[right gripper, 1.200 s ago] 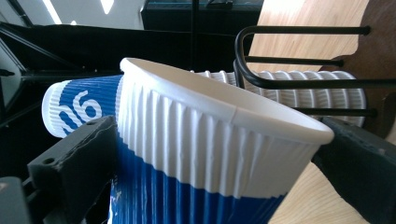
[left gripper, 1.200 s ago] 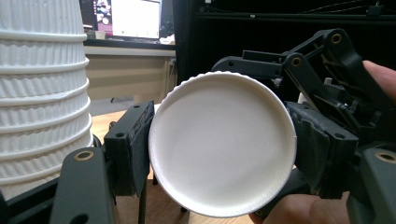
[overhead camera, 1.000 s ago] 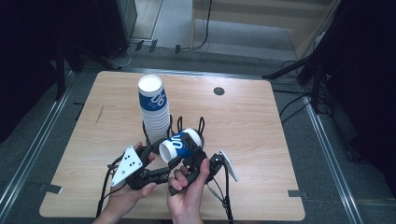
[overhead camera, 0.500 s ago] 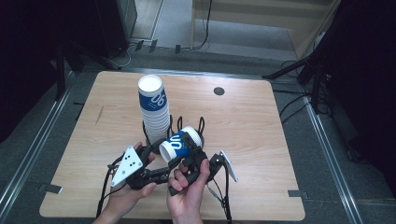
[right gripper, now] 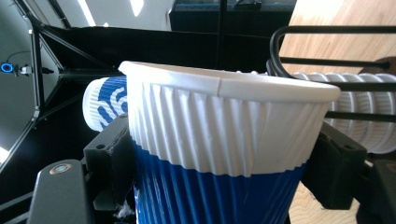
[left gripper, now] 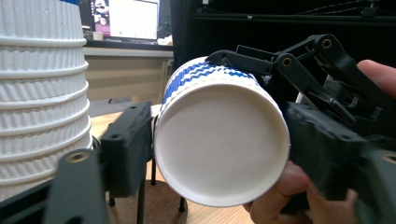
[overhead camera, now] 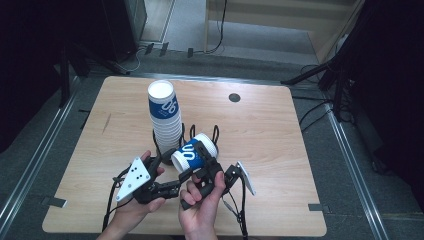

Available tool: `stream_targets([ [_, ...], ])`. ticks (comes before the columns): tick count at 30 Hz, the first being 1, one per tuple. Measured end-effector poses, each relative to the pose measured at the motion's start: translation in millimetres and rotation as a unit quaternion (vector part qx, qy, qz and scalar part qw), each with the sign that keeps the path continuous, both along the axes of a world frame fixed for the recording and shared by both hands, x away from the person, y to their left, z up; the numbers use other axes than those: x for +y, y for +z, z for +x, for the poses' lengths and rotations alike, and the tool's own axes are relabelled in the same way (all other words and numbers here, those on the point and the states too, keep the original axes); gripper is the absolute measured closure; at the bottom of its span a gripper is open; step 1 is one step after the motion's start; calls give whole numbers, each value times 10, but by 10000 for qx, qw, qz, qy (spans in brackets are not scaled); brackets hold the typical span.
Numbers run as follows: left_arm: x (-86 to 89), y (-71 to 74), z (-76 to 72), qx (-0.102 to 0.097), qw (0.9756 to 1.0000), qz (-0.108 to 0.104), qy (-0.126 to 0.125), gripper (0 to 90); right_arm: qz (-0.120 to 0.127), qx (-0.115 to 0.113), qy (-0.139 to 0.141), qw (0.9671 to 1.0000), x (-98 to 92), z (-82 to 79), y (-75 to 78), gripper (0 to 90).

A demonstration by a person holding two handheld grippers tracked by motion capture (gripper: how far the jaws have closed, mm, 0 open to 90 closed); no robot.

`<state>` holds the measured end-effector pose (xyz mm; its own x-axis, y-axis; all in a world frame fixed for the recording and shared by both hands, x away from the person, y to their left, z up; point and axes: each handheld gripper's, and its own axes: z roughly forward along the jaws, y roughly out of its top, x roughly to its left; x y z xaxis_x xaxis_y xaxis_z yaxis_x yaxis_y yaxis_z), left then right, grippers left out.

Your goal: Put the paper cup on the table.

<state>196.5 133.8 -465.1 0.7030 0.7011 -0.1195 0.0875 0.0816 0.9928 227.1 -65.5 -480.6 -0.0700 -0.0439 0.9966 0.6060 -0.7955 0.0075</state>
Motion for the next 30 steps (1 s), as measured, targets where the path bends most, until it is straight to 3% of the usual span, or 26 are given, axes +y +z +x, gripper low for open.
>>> stream_targets([
  [4, 17, 9, -7, 5, 10000, -22, -60, 160, -109, -75, -55, 9999, -15, 12, 31, 220],
  [15, 76, 28, -20, 153, 9999, 53, -3, 70, -805, -385, -310, 9955, -80, 36, 162, 221],
  [17, 95, 28, -29, 174, 9997, 40, -140, 12, -1020, -443, -374, 9931, -106, 43, 172, 221],
  [22, 104, 24, -57, 185, 9997, 158, 28, 11, -1330, -590, -448, 9884, -148, 57, 173, 223],
  [26, 135, 10, -59, 316, 9992, 217, 131, 11, -1670, -801, -505, 9814, -159, 46, 211, 223],
  [27, 135, 10, -59, 316, 9992, 217, 131, 10, -1670, -801, -505, 9814, -159, 46, 211, 223],
  [28, 152, 3, -63, 335, 9991, 224, 138, 0, -1793, -865, -553, 9784, -168, 46, 232, 223],
  [30, 163, -1, -70, 310, 9992, 216, 136, 0, -1884, -915, -578, 9761, -187, 52, 248, 222],
])
